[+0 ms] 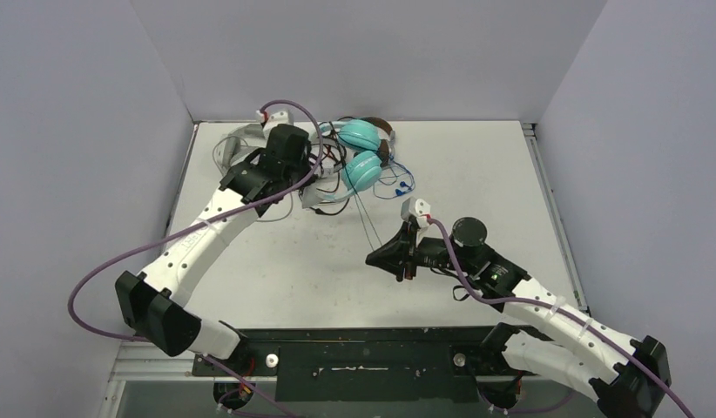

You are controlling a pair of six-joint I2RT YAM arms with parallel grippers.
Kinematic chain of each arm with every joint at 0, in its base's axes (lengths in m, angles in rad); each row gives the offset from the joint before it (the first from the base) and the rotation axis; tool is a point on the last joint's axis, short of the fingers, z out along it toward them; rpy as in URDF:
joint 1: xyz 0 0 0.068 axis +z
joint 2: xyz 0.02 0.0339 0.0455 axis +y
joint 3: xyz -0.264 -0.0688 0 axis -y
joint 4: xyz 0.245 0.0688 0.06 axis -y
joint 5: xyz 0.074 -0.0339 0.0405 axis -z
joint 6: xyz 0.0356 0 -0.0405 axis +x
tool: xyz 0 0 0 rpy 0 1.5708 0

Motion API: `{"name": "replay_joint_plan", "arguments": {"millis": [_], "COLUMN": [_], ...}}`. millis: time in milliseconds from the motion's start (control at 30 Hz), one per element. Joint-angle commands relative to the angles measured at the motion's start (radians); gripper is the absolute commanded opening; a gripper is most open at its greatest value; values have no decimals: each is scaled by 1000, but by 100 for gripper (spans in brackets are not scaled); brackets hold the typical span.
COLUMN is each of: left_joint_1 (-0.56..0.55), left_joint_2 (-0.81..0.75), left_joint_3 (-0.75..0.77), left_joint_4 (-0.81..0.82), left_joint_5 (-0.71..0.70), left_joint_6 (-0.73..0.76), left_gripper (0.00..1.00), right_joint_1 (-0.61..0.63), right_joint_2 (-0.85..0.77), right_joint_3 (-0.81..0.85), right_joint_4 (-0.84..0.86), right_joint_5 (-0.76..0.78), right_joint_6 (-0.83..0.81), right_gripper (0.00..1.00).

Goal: Wrap the headphones
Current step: Wrap the headphones cable around the headphones.

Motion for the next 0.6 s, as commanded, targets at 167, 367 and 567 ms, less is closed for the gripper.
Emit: {"name": "replay_joint_plan", "arguments": {"millis": [167,367,567], "left_joint_1": [-165,-264,-308], "left_joint_2": [168,175,69], "left_joint_3": [96,-4,-207], "left_joint_4": [-164,-13,242], "left_joint_5": [-563,-593,-379], "left_joint_6": [-2,204,440], "left_gripper": [0,0,0], "right_joint_1": [6,-12,-127], "right_joint_2": [63,89,112], "right_joint_3": [229,276,288], "right_joint_4": [-323,-353,-375], "right_joint_5": [91,188,166], "right_joint_6": [-193,-210,-178], "right_gripper": [0,0,2]}}
